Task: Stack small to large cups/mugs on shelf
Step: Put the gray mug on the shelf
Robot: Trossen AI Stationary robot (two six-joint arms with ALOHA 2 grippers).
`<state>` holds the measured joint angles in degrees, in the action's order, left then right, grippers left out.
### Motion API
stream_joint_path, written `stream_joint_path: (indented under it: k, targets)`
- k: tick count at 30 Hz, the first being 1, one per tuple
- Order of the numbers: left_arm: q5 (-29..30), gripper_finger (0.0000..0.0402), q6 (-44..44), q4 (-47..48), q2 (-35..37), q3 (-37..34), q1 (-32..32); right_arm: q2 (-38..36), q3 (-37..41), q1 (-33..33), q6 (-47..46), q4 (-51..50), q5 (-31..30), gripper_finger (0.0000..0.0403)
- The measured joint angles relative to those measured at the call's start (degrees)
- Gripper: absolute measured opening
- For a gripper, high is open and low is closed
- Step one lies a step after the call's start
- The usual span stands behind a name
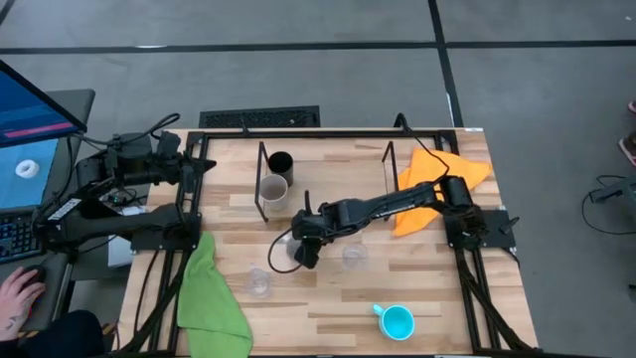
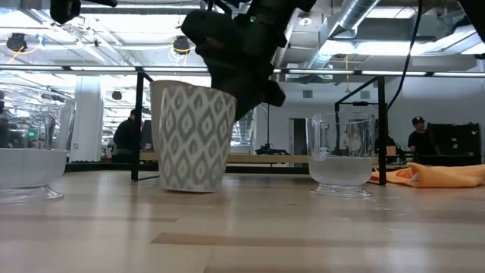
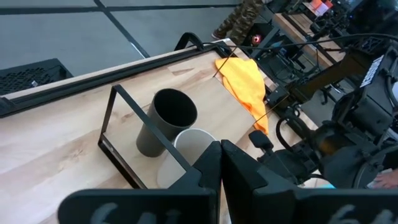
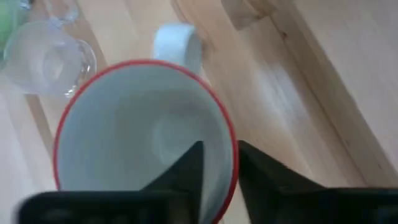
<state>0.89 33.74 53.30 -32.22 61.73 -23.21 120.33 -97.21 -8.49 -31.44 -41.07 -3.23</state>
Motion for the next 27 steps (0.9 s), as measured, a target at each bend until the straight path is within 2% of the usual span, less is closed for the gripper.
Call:
stream_joint_path:
  k: [5,12,17,20,27]
  targets:
    - [0.0,0.0,-0.41,0.01,-0.01,0.01,-0.01,0.0,-0.02,0.02,0.05,-0.21,0.25,0.0027]
    - [0.0,0.0,-1.58,0.0,-0.01,0.0,-0.01,-1.3,0.13,-0.13,-0.04,0.86,1.22,0.0026]
    - [0.0,0.0,-1.6,0.0,-0.01,0.0,0.01,-9.67,0.09,-1.6,-0.1,1.44,0.26,0.0026]
    - [0.0,0.0,-1.6,-0.01,-0.01,0.0,0.0,-15.58,0.09,-4.18,-0.23,1.12,-6.56,0.0026]
    - [1.07,0.0,-1.64,-0.02,-0.01,0.02,-0.01,-27.13,-0.02,-15.1,7.82,1.55,-31.61,0.0026]
